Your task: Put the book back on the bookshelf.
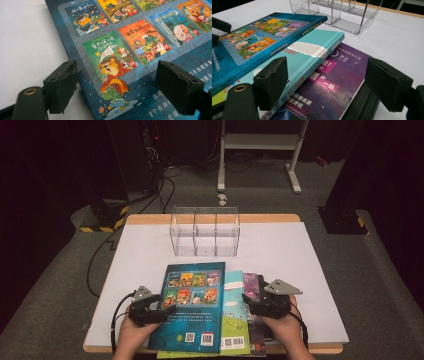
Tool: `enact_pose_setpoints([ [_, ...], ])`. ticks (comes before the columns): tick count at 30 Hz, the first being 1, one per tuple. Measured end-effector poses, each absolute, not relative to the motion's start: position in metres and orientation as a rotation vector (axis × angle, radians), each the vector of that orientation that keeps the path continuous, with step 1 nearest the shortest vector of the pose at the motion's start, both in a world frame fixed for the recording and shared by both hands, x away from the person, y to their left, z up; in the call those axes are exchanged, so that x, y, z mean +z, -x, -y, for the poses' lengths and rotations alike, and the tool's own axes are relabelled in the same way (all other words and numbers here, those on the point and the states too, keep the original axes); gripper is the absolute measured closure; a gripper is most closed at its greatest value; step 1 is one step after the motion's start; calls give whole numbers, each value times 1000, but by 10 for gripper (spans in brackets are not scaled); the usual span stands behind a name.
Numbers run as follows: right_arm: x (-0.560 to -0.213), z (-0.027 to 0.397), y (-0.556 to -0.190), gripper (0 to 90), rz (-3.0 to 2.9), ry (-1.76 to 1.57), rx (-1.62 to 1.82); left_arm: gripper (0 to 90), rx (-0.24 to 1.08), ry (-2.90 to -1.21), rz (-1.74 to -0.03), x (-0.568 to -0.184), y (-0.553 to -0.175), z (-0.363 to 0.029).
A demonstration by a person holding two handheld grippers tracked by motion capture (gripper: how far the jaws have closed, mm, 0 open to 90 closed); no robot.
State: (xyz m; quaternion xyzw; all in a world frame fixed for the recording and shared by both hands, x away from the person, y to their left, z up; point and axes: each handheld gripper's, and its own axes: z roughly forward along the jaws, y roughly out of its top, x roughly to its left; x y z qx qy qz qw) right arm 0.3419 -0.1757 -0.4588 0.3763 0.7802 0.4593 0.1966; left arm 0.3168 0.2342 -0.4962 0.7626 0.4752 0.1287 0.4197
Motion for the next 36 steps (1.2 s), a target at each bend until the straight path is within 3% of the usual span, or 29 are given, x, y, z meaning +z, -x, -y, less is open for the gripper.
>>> enact_pose_setpoints([
  [11,-462,184,-335,186,-2167,-1085,1271,192,324,-1935,-1124,-492,-324,-220],
  [12,-462,185,-334,188,-2166,-1085,1278,301,278,-1912,-1077,-491,-323,-219],
  [14,-462,185,-332,190,-2162,-1087,1278,304,200,-1886,-1016,-489,-324,-209],
  [17,-462,186,-327,188,-2148,-1080,1270,279,333,-1996,-972,-483,-322,-192],
  [19,-463,188,-324,180,-2146,-1084,1262,259,377,-1989,-1007,-480,-324,-198],
  [26,-464,195,-324,172,-2125,-1117,1254,200,286,-1901,-1147,-490,-336,-225],
  [34,-463,187,-328,172,-2137,-1102,1264,192,289,-1900,-1185,-496,-330,-231],
  [36,-463,185,-330,173,-2144,-1096,1264,230,263,-1895,-1168,-496,-328,-232],
])
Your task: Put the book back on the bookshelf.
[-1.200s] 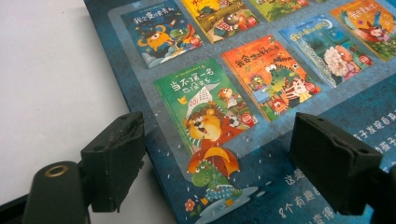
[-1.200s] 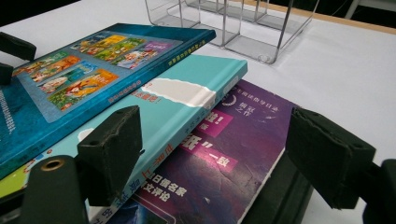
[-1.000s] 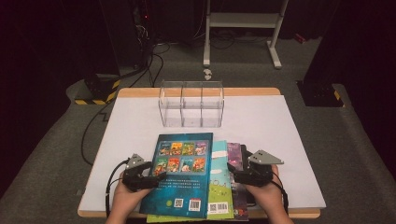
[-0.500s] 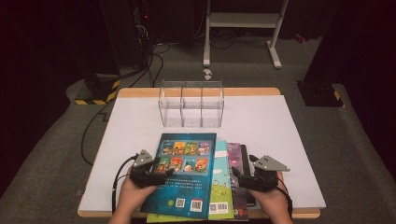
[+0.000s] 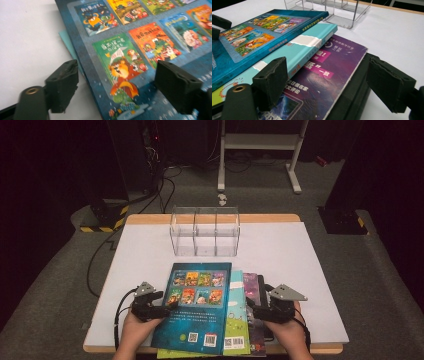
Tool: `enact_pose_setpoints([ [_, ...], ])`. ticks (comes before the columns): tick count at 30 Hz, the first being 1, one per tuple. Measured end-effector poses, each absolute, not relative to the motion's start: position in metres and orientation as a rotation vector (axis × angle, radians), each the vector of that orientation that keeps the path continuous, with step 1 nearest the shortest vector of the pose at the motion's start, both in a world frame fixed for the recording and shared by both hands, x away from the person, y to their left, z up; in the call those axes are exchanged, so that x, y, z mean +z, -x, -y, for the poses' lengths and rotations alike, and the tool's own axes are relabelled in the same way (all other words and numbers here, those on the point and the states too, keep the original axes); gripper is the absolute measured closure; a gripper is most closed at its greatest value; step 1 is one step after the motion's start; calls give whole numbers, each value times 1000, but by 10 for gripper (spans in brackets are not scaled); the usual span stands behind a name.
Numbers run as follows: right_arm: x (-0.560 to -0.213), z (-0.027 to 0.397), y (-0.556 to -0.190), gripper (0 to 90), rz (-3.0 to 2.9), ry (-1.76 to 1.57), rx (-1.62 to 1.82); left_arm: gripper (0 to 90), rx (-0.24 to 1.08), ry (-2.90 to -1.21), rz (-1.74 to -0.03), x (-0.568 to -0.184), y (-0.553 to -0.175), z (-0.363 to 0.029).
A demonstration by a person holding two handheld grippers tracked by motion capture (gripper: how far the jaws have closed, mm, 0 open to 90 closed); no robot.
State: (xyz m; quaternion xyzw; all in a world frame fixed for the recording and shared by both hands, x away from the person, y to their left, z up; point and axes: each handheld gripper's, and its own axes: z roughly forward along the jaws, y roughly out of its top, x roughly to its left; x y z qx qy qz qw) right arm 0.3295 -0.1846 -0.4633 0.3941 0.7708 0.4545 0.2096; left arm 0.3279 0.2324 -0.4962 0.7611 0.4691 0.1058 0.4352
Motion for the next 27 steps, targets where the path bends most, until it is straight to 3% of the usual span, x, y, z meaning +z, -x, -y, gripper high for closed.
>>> enact_pose_setpoints([
  [27,-461,188,-321,204,-2128,-1135,1323,250,281,-1945,-1039,-484,-327,-176],
])
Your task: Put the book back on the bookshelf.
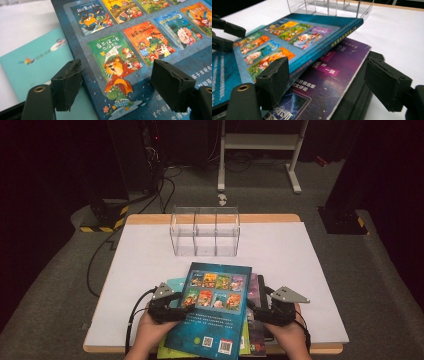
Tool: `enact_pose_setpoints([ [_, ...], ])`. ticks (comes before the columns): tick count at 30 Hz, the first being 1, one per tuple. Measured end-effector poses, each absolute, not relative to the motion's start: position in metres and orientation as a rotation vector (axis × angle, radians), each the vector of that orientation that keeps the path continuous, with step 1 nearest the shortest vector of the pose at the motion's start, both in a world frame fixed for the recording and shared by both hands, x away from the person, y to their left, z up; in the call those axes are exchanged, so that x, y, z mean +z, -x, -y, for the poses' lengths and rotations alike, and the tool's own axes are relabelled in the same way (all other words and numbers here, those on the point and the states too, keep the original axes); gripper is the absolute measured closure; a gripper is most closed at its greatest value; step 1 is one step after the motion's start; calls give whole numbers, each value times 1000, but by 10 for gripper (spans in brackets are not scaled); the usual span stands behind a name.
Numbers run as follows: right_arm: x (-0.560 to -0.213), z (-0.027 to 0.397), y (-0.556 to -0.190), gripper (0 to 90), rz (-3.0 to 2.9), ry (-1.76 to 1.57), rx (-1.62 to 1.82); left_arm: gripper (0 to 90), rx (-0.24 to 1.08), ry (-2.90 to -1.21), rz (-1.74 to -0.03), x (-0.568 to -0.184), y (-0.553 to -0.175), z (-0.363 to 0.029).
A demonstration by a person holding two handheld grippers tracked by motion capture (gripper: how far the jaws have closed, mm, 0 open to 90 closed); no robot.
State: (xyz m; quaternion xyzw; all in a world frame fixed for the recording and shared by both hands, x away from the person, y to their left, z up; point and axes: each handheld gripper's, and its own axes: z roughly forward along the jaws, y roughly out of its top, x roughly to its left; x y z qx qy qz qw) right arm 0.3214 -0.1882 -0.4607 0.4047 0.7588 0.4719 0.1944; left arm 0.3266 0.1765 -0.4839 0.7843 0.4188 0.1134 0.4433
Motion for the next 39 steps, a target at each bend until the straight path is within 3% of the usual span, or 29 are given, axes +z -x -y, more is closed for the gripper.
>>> enact_pose_setpoints([
  [15,-462,178,-320,177,-2179,-1138,1371,252,199,-1920,-1029,-488,-326,-186],
  [24,-464,161,-335,190,-2266,-1185,1358,291,180,-1912,-1012,-490,-314,-186],
  [33,-454,175,-369,235,-2191,-1254,1291,326,200,-1927,-971,-484,-324,-165],
  [39,-456,179,-350,143,-2217,-1263,1294,300,157,-1902,-975,-488,-321,-172],
])
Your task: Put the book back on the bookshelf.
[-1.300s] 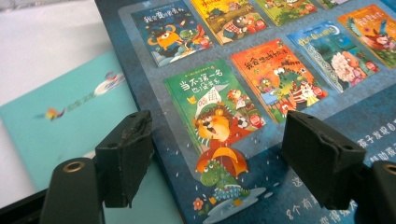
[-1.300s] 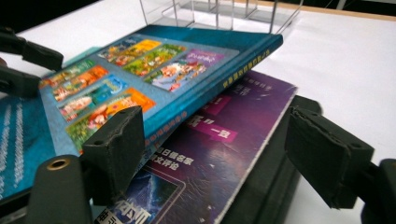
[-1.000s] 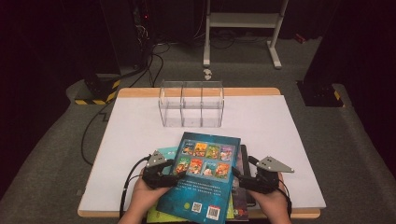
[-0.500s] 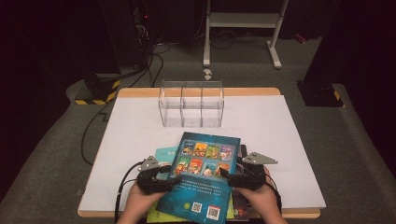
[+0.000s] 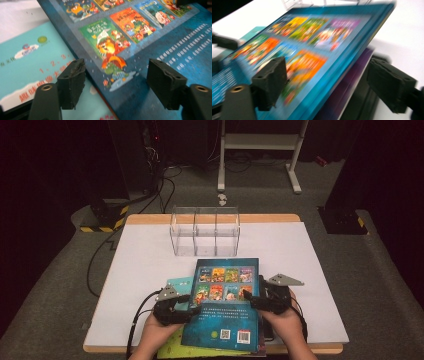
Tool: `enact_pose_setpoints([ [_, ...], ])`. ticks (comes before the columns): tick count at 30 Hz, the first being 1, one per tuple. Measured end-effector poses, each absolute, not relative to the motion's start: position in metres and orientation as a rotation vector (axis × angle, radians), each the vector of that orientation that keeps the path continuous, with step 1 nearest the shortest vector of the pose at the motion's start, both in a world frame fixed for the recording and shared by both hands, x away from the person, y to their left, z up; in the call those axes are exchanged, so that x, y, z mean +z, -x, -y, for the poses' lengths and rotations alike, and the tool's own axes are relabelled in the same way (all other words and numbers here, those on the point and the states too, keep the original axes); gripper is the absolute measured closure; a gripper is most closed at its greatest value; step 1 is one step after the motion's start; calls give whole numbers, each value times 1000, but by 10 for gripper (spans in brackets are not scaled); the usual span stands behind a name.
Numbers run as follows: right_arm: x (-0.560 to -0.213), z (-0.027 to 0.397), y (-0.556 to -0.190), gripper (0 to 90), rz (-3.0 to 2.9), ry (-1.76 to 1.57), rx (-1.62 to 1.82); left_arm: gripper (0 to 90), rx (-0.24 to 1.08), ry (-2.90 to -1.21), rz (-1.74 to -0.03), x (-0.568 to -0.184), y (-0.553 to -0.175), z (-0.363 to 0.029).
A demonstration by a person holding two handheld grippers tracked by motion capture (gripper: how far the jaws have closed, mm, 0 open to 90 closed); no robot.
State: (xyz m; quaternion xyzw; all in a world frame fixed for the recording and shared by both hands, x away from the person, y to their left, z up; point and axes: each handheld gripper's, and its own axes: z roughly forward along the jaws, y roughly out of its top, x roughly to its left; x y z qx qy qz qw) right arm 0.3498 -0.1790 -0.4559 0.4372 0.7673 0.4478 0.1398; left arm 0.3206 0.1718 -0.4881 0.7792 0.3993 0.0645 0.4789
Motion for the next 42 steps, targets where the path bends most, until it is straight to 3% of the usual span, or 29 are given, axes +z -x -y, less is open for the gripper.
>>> enact_pose_setpoints([
  [4,-458,176,-329,140,-2255,-1237,1311,316,174,-1917,-956,-487,-320,-170],
  [7,-456,173,-322,221,-2267,-1203,1301,318,201,-1926,-952,-485,-321,-166],
  [16,-453,175,-346,233,-2269,-1244,1283,337,229,-1906,-979,-484,-333,-159],
  [24,-454,168,-365,137,-2312,-1304,1261,334,232,-1872,-1002,-486,-329,-159],
  [31,-458,166,-355,142,-2300,-1264,1303,304,232,-1884,-991,-486,-326,-158],
  [42,-459,169,-355,231,-2310,-1308,1345,295,229,-1883,-987,-486,-324,-158],
])
